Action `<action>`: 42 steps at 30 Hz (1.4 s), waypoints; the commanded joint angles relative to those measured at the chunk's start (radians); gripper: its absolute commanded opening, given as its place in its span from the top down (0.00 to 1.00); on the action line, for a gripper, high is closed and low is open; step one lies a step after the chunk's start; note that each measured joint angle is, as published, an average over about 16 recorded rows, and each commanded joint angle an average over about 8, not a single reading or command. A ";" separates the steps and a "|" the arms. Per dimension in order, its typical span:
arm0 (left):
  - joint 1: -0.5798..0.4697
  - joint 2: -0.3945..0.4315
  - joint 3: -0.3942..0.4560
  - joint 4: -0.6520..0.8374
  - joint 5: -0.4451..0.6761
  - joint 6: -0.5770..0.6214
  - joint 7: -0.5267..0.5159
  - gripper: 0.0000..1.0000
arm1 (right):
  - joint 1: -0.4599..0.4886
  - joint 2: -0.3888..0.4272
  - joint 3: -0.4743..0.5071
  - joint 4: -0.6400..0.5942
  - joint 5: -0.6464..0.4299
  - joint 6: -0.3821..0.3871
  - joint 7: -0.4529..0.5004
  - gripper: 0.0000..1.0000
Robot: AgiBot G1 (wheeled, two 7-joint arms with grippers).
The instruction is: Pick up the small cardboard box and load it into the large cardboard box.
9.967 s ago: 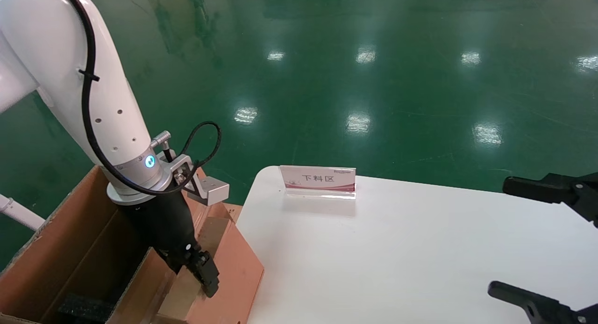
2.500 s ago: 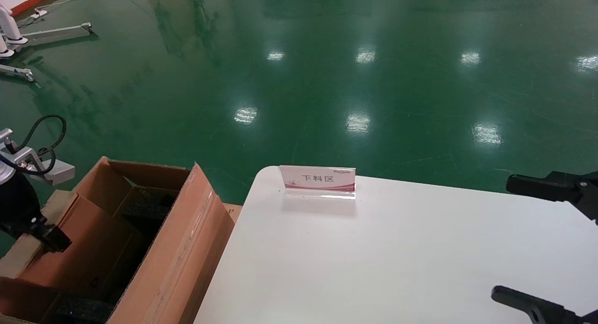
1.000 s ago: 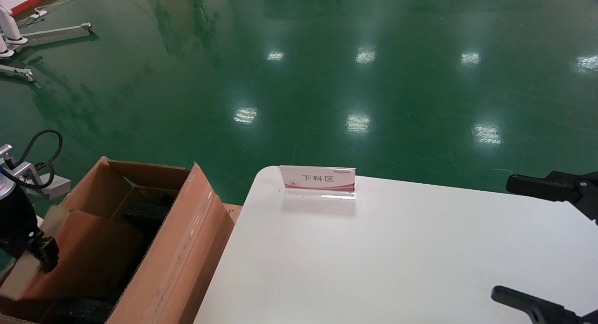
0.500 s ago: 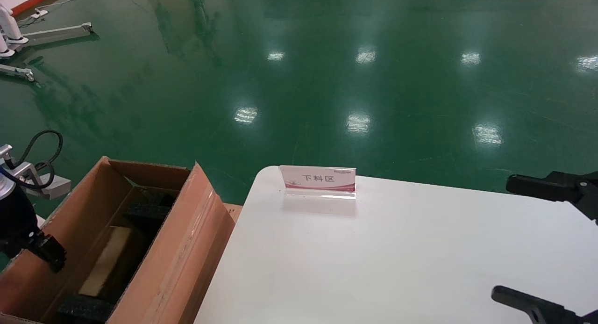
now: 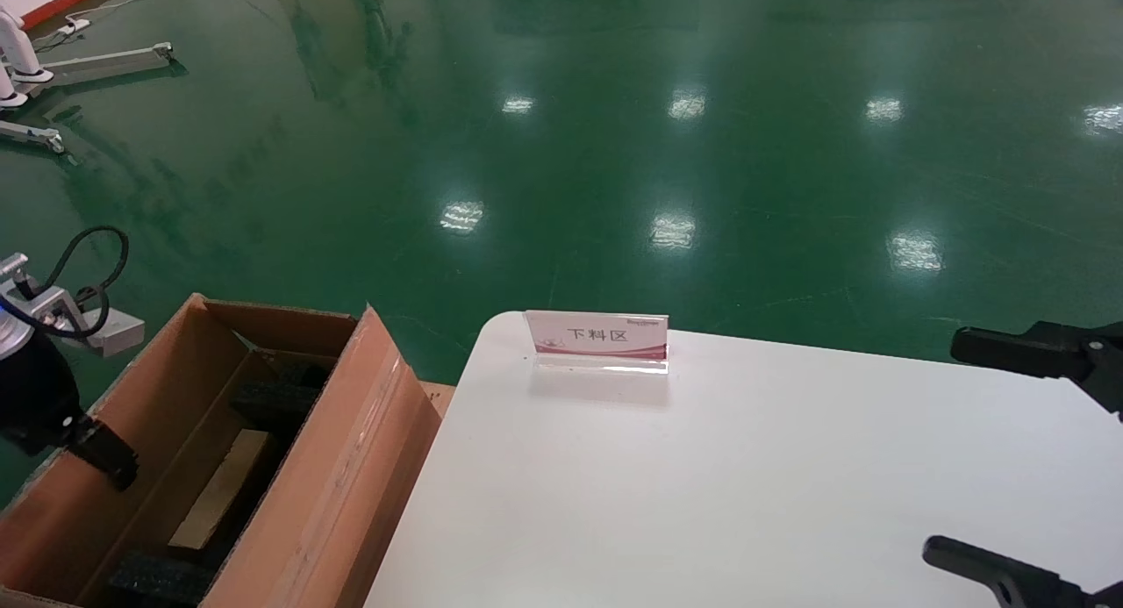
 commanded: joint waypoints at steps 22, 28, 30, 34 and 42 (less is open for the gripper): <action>-0.260 -0.282 -0.225 -0.187 -0.248 0.099 0.757 0.00 | 0.000 0.000 0.000 0.000 0.000 0.000 0.000 0.00; -0.259 -0.396 -0.277 -0.264 -0.373 0.162 0.963 0.00 | 0.000 0.000 0.000 0.000 0.000 0.000 0.000 0.00; -0.257 -0.425 -0.289 -0.283 -0.406 0.179 1.010 0.00 | 0.000 0.000 0.000 0.000 0.000 0.000 0.000 0.00; -0.251 -0.444 -0.302 -0.297 -0.427 0.189 1.039 0.00 | 0.000 0.000 0.000 0.000 0.000 0.000 0.000 0.00; -0.216 -0.412 -0.344 -0.303 -0.390 0.173 0.987 0.00 | 0.000 0.000 0.000 0.000 0.000 0.000 0.000 0.00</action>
